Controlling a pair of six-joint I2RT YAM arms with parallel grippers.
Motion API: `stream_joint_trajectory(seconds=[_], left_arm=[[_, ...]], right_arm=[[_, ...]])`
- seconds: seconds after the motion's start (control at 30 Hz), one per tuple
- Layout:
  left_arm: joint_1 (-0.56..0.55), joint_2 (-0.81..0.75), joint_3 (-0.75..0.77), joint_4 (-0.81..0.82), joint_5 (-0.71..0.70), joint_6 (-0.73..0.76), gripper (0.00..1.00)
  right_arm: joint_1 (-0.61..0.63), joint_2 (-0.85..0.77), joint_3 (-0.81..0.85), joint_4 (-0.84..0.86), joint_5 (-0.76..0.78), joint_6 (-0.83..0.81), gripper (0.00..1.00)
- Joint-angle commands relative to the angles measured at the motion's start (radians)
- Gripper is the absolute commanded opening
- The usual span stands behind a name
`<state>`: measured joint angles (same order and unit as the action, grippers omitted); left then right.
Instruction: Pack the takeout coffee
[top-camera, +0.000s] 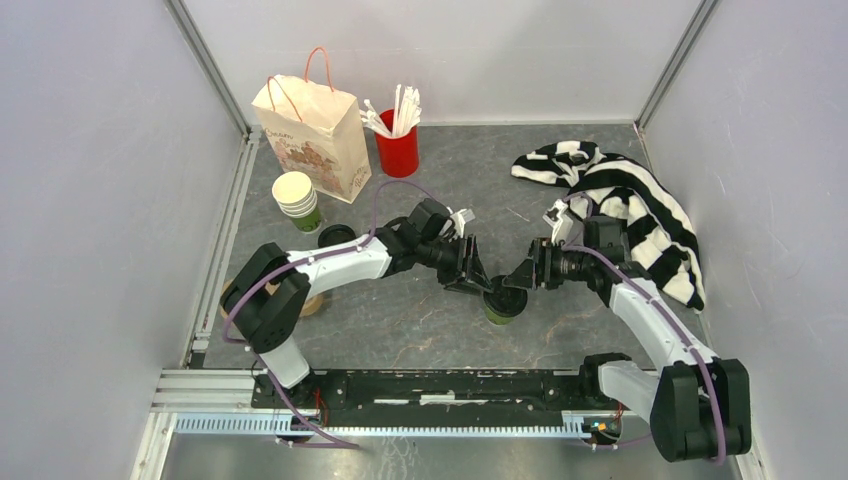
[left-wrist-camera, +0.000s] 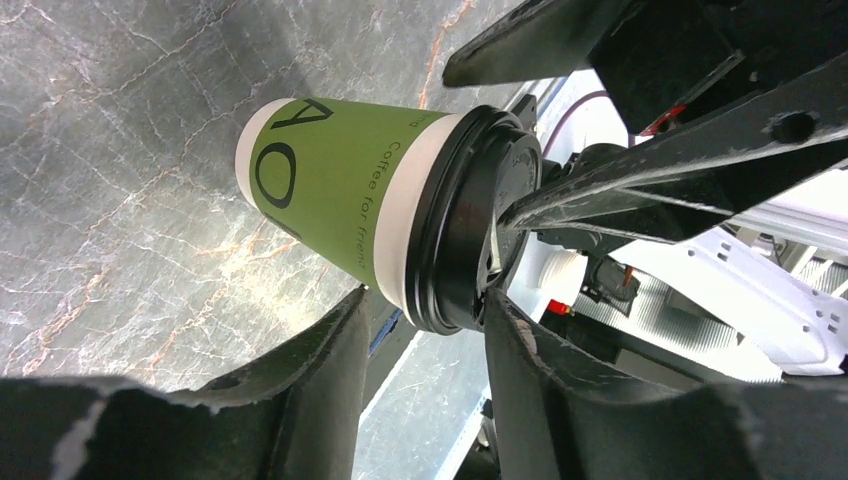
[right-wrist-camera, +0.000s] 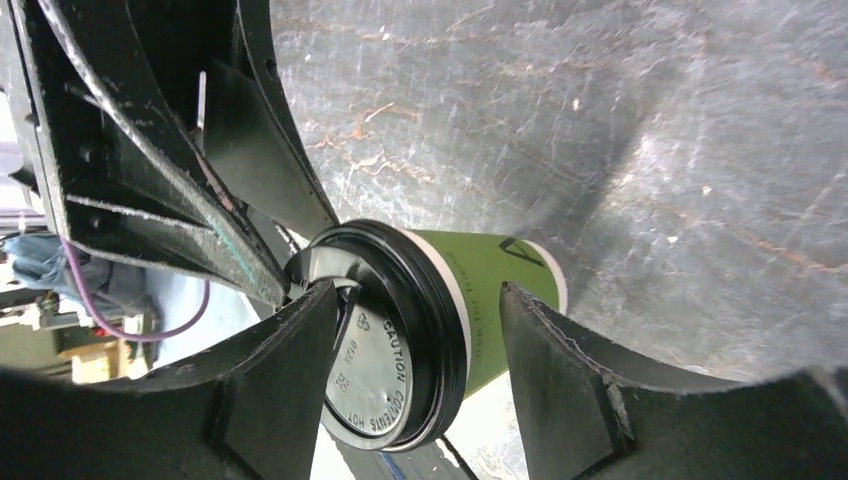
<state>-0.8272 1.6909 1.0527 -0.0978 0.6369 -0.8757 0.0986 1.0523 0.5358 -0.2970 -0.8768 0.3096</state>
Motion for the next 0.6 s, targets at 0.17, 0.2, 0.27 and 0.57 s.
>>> stream_joint_trajectory(seconds=[0.17,0.2,0.27,0.57], left_arm=[[-0.015,-0.011,0.008,0.139,0.013,-0.112,0.60],[-0.014,-0.016,0.014,0.129,0.006,-0.105,0.63],[-0.013,-0.025,0.030,0.105,-0.009,-0.089,0.67],[-0.012,-0.043,0.044,-0.035,-0.043,-0.021,0.67]], right_arm=[[0.004,-0.001,0.235,-0.368,0.281,-0.145,0.86],[0.003,-0.006,0.249,-0.400,0.297,-0.147,0.86],[0.004,-0.040,0.255,-0.440,0.290,-0.147,0.87],[0.005,-0.121,0.126,-0.326,0.155,-0.116,0.76]])
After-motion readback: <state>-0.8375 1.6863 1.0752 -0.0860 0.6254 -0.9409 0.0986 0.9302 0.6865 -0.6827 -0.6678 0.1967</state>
